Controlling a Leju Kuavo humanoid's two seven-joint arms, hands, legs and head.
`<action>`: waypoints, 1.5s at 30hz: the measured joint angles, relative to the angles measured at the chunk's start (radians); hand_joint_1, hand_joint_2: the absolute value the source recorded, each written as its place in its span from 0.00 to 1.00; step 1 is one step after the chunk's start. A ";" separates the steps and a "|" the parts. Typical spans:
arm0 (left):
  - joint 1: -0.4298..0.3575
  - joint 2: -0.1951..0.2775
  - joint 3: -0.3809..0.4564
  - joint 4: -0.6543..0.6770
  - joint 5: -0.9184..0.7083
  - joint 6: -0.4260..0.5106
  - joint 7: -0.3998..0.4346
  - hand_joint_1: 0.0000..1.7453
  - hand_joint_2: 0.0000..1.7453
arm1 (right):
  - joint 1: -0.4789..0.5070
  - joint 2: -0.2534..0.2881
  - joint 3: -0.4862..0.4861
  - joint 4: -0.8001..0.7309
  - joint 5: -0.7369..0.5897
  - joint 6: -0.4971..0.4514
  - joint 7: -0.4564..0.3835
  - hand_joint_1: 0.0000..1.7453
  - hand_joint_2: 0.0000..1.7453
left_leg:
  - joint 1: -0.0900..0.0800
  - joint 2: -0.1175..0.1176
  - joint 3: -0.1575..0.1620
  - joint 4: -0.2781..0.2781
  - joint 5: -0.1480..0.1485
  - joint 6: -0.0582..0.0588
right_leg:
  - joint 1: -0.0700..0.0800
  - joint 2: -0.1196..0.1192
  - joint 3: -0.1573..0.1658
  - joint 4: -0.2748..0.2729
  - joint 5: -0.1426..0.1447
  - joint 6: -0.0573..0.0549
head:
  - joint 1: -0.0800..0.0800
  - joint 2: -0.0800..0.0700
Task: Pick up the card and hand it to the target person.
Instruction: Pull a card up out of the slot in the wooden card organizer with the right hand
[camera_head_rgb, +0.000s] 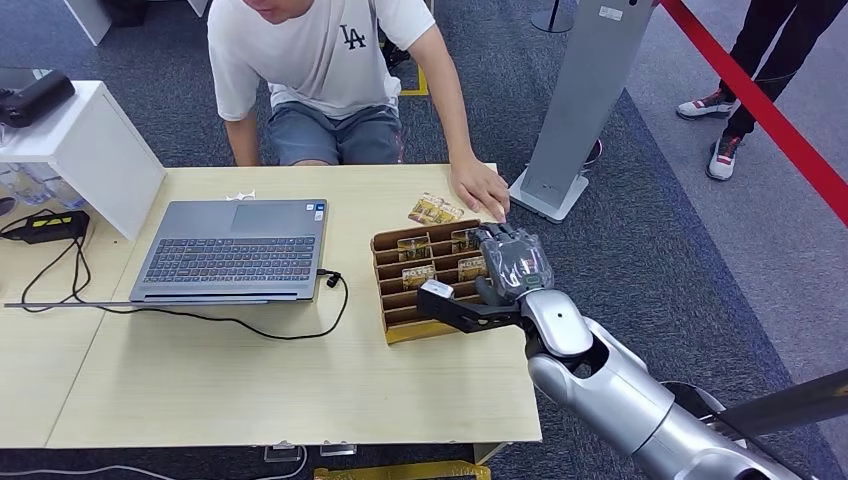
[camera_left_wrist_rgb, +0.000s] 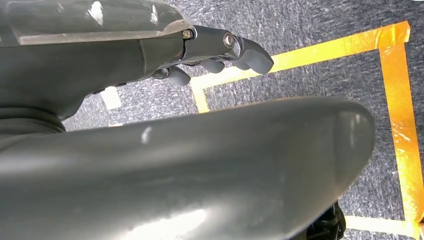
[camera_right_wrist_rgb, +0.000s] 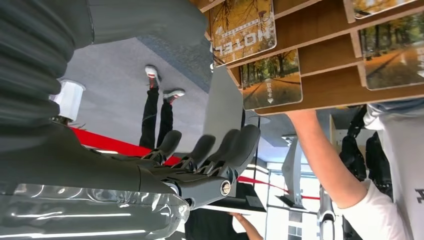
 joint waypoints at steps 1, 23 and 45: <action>0.000 -0.001 0.000 0.000 0.000 0.001 0.000 0.00 0.00 | -0.001 0.002 0.001 0.003 0.000 0.001 0.000 0.34 1.00 | 0.000 0.000 0.000 0.000 0.000 0.000 | 0.000 0.000 0.000 0.000 0.000 0.000 | 0.000 0.000; 0.001 -0.004 0.000 0.002 0.000 0.008 0.000 0.00 0.00 | -0.021 0.030 0.021 0.075 -0.016 -0.011 -0.018 0.37 1.00 | 0.000 0.000 0.000 0.000 0.000 0.000 | 0.000 0.000 -0.001 0.000 0.000 0.000 | 0.000 0.000; 0.002 -0.007 0.002 0.002 0.004 0.015 0.006 0.00 0.00 | -0.027 0.034 0.037 0.103 -0.034 -0.020 -0.024 0.34 1.00 | 0.000 0.000 0.000 0.000 0.000 0.000 | 0.000 0.000 -0.001 0.001 0.000 0.000 | 0.000 0.000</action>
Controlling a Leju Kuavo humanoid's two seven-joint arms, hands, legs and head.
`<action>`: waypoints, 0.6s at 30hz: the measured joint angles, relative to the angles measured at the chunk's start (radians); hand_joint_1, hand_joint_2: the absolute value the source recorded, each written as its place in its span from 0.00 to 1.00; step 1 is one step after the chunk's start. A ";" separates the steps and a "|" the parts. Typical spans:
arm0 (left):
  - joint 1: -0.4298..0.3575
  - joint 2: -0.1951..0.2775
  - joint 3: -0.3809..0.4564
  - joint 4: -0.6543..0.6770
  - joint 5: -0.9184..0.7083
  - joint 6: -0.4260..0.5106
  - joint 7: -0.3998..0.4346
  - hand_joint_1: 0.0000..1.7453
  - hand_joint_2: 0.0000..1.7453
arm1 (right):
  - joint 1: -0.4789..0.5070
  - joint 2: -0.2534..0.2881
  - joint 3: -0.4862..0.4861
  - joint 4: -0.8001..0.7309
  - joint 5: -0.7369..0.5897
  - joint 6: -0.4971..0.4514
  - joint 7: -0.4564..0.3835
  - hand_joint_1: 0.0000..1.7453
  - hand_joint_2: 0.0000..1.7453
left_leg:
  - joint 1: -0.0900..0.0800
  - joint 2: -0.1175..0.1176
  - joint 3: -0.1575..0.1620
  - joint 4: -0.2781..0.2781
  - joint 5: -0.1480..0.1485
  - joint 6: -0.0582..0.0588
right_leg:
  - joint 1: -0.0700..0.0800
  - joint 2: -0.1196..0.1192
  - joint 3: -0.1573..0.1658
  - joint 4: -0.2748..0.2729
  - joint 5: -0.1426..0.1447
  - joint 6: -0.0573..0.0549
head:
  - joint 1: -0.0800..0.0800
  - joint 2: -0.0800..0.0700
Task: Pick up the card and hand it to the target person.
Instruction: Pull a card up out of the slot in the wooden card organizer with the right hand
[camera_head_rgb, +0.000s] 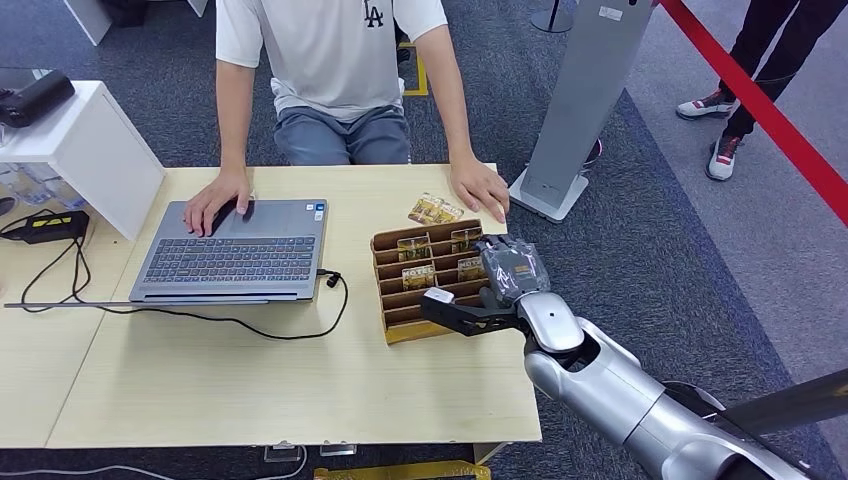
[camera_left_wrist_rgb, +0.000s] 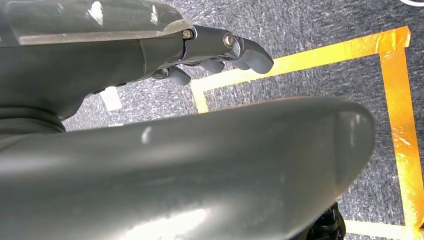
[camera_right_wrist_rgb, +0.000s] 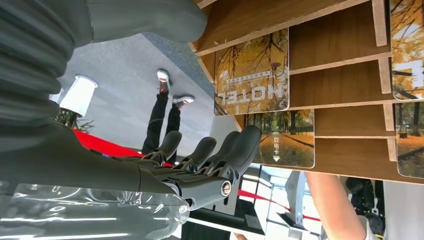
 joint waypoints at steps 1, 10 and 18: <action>0.000 0.000 0.000 0.000 0.000 0.000 0.000 0.00 0.00 | -0.001 0.000 0.001 0.001 -0.001 -0.001 0.000 0.35 1.00 | 0.000 0.000 0.000 0.000 0.000 0.000 | 0.000 0.000 0.000 0.000 0.000 0.000 | 0.000 0.000; 0.000 0.000 0.003 0.000 0.004 0.001 0.004 0.00 0.00 | -0.008 0.001 0.012 0.009 -0.010 -0.007 -0.001 0.40 1.00 | 0.000 0.000 0.000 0.000 0.000 0.000 | 0.000 0.000 0.000 0.000 0.000 0.000 | 0.000 0.000; 0.001 0.000 0.003 0.000 0.005 0.001 0.004 0.00 0.00 | -0.008 -0.002 0.014 0.005 -0.012 -0.008 -0.001 0.72 1.00 | 0.000 0.000 0.000 0.000 0.000 0.000 | 0.000 0.000 0.000 0.000 0.000 0.000 | 0.000 0.000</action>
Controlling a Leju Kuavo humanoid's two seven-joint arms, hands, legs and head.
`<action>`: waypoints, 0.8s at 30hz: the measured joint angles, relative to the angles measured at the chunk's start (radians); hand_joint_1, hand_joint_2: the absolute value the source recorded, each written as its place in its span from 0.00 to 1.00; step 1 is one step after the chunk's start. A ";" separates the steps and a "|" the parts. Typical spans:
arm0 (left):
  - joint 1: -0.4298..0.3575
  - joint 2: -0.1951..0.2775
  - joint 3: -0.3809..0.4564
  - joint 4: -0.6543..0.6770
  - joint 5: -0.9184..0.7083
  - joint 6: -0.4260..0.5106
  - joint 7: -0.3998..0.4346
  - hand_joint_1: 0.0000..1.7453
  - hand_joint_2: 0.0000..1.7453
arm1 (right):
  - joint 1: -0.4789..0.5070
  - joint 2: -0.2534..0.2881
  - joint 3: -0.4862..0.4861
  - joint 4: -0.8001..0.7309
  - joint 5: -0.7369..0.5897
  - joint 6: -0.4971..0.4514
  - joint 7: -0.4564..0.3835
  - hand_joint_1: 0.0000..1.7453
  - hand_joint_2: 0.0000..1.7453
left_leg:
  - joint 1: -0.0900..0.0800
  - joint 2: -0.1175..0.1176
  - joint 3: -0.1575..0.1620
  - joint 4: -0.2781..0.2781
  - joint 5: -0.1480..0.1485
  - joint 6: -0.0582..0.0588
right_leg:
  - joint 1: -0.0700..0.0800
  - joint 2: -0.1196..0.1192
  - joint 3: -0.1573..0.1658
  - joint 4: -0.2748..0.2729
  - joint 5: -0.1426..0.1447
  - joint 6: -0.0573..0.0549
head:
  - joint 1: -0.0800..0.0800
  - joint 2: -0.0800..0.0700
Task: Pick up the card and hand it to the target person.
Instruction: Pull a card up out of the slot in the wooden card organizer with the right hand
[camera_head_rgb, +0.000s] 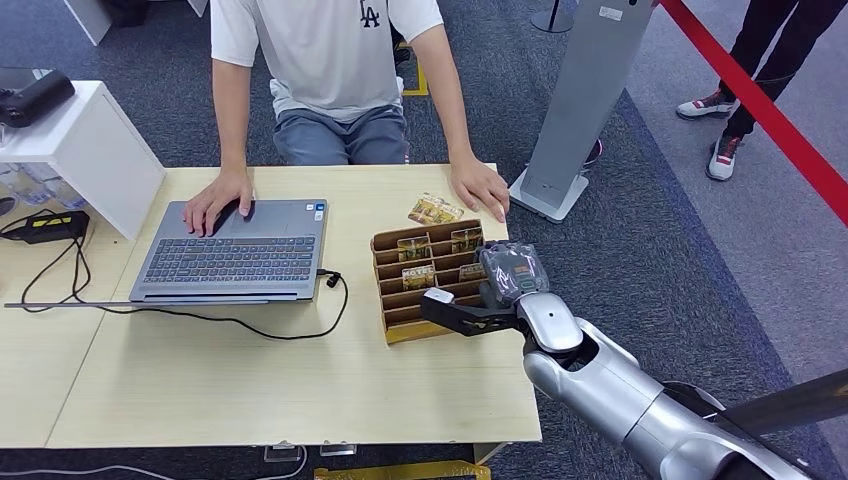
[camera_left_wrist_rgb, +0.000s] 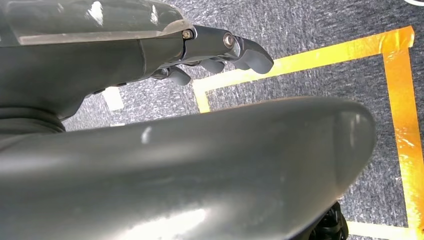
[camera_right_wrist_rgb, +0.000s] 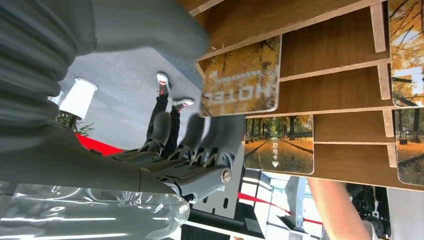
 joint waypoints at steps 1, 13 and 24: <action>0.000 0.000 0.000 0.000 0.000 0.000 0.000 0.00 0.00 | 0.000 -0.001 0.001 -0.001 -0.001 0.000 0.000 0.78 1.00 | 0.000 0.000 0.000 0.000 0.000 0.000 | 0.000 0.000 0.000 0.000 0.000 0.000 | 0.000 0.000; 0.000 0.003 -0.002 0.000 -0.002 -0.003 -0.003 0.00 0.00 | -0.003 -0.003 0.005 0.000 -0.001 -0.002 -0.002 0.83 1.00 | 0.000 0.000 0.000 0.000 0.000 0.000 | 0.000 0.000 0.000 0.000 0.000 0.000 | 0.000 0.000; 0.002 0.011 0.017 -0.001 0.012 -0.031 -0.041 0.00 0.50 | -0.003 -0.011 0.015 -0.006 -0.014 -0.009 0.004 0.85 1.00 | 0.000 0.000 0.000 0.000 0.000 0.000 | 0.000 -0.001 0.000 0.000 0.000 0.000 | 0.000 0.000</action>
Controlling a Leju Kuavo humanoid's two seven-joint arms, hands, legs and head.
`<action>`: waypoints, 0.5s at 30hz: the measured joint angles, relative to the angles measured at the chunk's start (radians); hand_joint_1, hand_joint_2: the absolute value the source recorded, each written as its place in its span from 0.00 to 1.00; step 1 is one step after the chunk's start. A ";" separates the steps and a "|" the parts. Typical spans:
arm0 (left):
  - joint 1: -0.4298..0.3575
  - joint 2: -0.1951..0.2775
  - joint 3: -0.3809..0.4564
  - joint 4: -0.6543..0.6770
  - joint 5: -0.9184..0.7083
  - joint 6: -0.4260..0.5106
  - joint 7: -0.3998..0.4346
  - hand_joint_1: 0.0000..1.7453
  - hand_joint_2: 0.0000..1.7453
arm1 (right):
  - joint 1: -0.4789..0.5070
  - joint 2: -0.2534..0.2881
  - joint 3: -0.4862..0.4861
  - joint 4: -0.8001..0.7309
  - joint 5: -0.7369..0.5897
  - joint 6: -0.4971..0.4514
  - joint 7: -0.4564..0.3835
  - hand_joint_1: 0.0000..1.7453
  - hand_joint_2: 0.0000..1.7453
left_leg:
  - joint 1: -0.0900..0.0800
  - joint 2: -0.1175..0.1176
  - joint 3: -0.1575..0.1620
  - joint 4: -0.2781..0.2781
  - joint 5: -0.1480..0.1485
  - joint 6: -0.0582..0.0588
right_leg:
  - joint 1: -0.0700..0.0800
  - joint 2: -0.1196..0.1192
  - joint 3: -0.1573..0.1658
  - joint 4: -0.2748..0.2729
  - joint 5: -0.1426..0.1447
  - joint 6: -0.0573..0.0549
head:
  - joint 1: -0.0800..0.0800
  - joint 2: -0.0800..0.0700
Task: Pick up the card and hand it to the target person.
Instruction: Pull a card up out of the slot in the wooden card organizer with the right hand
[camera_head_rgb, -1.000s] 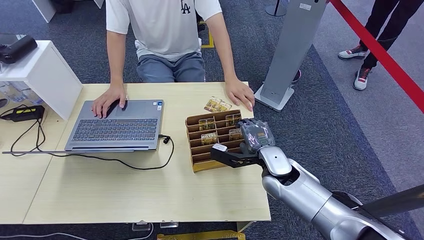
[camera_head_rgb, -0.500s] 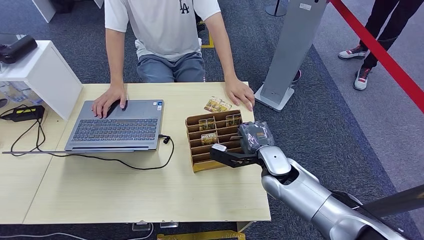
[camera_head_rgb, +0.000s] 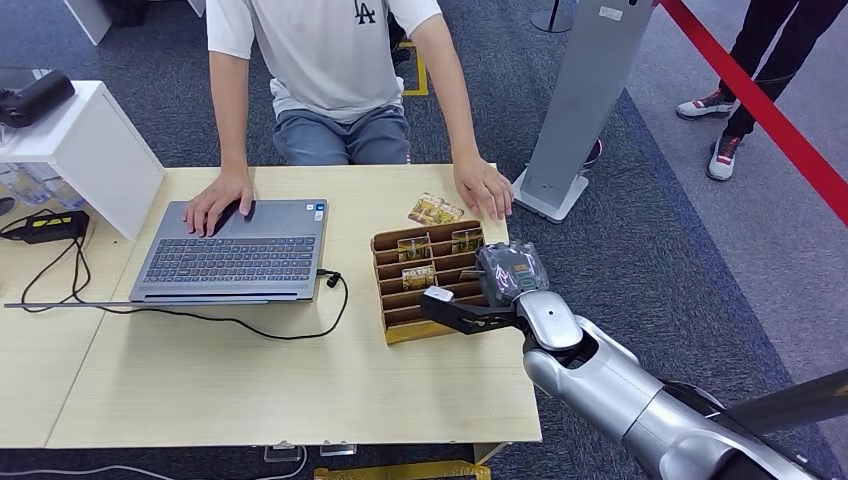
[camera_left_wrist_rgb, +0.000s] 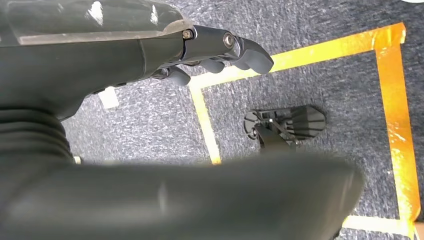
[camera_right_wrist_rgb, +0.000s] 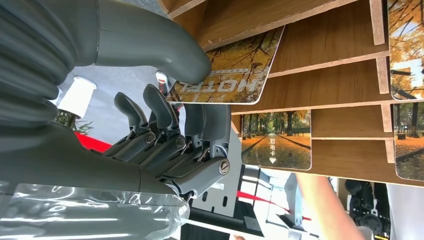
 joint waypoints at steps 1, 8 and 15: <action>0.001 0.000 0.004 -0.001 0.003 -0.004 -0.001 0.00 0.25 | 0.000 -0.001 0.000 -0.001 -0.001 -0.001 0.001 0.85 1.00 | 0.000 0.000 0.000 0.000 0.000 0.000 | 0.000 0.000 0.000 0.000 0.000 0.000 | 0.000 0.000; -0.001 0.000 -0.011 -0.001 -0.014 -0.008 -0.006 0.00 0.00 | -0.001 -0.001 0.001 -0.001 -0.001 -0.005 -0.001 0.83 1.00 | 0.000 0.000 0.000 0.000 0.000 0.000 | 0.000 0.000 0.000 0.000 0.000 0.000 | 0.000 0.000; 0.000 -0.001 0.001 0.003 -0.004 0.015 -0.006 0.00 0.00 | -0.012 -0.019 -0.009 -0.075 0.003 -0.025 0.008 0.83 1.00 | 0.000 0.000 -0.001 0.000 0.000 0.000 | 0.000 0.000 -0.001 0.001 0.000 0.000 | 0.000 0.000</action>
